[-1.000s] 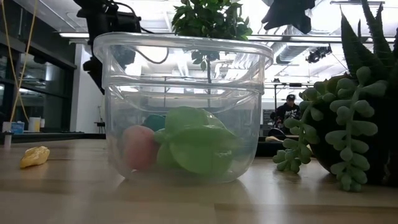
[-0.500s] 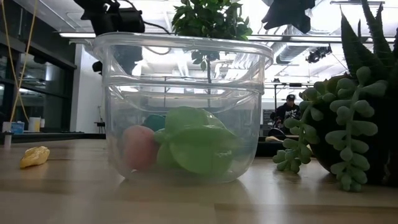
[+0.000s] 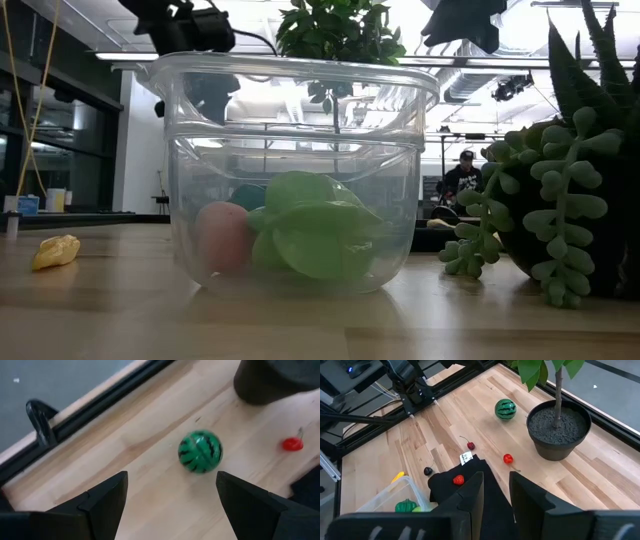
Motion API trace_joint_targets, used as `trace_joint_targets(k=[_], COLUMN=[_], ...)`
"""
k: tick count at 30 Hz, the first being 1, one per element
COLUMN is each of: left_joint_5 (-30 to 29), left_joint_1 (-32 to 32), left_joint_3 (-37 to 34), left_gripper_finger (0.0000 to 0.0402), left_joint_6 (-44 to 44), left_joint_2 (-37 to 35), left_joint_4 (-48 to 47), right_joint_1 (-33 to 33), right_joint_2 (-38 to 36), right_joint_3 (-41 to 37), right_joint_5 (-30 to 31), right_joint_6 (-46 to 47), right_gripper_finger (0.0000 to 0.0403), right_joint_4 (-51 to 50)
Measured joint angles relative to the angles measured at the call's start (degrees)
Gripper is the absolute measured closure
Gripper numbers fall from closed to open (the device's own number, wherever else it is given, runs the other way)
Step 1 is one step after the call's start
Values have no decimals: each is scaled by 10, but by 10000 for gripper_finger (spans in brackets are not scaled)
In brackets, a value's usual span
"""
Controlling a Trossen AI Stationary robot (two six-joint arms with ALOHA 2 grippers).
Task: Pick and placing Produce into tupperware
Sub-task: Put the watermelon into the bin
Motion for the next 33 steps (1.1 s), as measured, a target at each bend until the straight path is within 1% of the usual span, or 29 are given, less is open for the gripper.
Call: trace_joint_targets(k=[4, 8, 17, 25, 28, 33], left_joint_5=[2, 41, 62, 118, 137, 139], left_joint_1=[0, 0, 0, 0, 0, 0], left_joint_3=[0, 0, 0, 0, 0, 0], left_gripper_finger=[108, 108, 108, 107, 90, 25], left_joint_6=[-3, -40, -48, -53, -65, -94], left_joint_2=[0, 0, 23, 65, 77, 91], left_joint_4=[33, 43, 14, 13, 12, 9], right_joint_1=[0, 0, 0, 0, 0, 0], right_joint_2=[0, 0, 0, 0, 0, 0], right_joint_3=[0, 0, 0, 0, 0, 0], right_joint_5=[-1, -7, -26, -36, -46, -49], right_joint_6=[0, 0, 2, 0, 0, 0], right_gripper_finger=[320, 320, 320, 320, 320, 320], right_joint_4=[0, 0, 0, -2, -3, -4])
